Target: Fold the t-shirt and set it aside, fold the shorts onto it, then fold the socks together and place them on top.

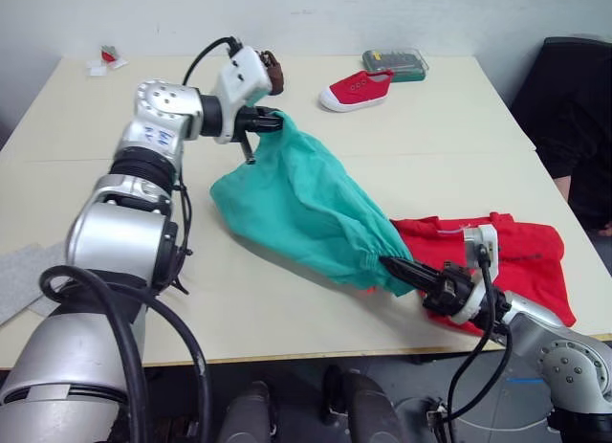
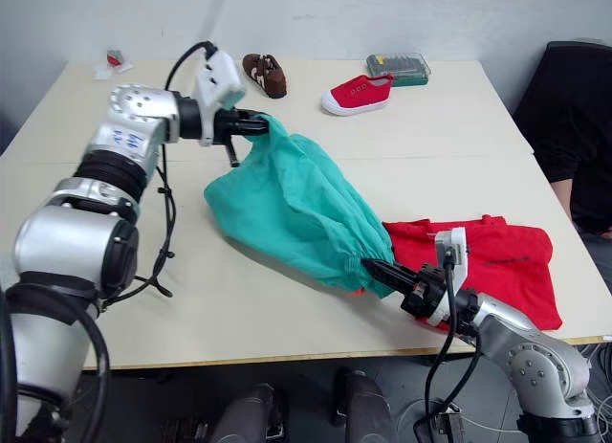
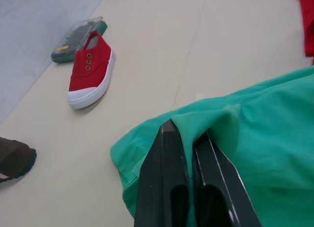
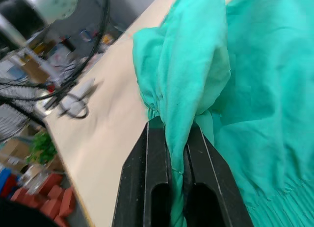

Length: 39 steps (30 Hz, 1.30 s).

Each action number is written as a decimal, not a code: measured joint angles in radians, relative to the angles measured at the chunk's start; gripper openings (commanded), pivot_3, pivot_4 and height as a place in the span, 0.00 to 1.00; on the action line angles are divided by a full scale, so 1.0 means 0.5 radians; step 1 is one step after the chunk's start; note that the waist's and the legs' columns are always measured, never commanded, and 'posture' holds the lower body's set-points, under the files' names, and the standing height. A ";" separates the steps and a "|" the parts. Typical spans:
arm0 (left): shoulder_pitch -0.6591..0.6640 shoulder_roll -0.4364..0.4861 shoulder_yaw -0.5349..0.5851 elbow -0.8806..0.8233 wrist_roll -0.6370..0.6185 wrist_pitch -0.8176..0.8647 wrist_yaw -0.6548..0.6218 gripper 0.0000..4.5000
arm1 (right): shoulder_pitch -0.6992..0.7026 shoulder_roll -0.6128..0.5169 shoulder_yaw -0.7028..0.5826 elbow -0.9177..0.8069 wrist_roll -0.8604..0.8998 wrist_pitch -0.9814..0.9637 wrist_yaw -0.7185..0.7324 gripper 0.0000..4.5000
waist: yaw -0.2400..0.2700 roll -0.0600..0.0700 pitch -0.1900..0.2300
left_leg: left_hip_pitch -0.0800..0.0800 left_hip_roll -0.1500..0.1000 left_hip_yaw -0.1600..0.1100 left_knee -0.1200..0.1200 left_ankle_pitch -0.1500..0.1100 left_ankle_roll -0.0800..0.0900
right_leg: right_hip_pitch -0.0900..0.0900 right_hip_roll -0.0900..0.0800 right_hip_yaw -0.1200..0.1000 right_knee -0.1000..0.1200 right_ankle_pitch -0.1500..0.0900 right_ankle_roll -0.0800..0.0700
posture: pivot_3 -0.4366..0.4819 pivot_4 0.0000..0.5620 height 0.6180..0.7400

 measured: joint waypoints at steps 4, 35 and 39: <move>0.003 -0.091 -0.021 0.031 0.162 -0.009 0.258 0.28 | -0.002 0.040 0.002 -0.041 -0.074 0.000 -0.230 0.00 | -0.005 0.000 0.000 | 0.002 0.002 0.000 -0.001 -0.001 -0.001 | -0.001 0.000 0.004 -0.004 0.000 0.000 | 0.48 0.27 1.00; 0.523 0.513 0.342 -0.226 0.044 -0.596 -0.578 1.00 | -0.002 -0.635 0.195 -0.885 -0.832 -0.080 -0.297 0.99 | -0.025 0.002 -0.001 | 0.008 0.002 0.011 -0.001 -0.001 -0.003 | -0.002 0.004 0.012 0.007 -0.002 -0.002 | 0.48 0.27 1.00; 0.759 0.526 0.158 -0.270 0.117 -0.844 -0.876 1.00 | -0.142 -0.686 0.504 -0.907 -1.068 -0.052 -0.275 0.99 | -0.016 0.000 0.000 | 0.005 0.003 0.008 0.001 -0.002 -0.002 | -0.004 0.003 0.011 0.002 -0.002 -0.003 | 0.48 0.27 1.00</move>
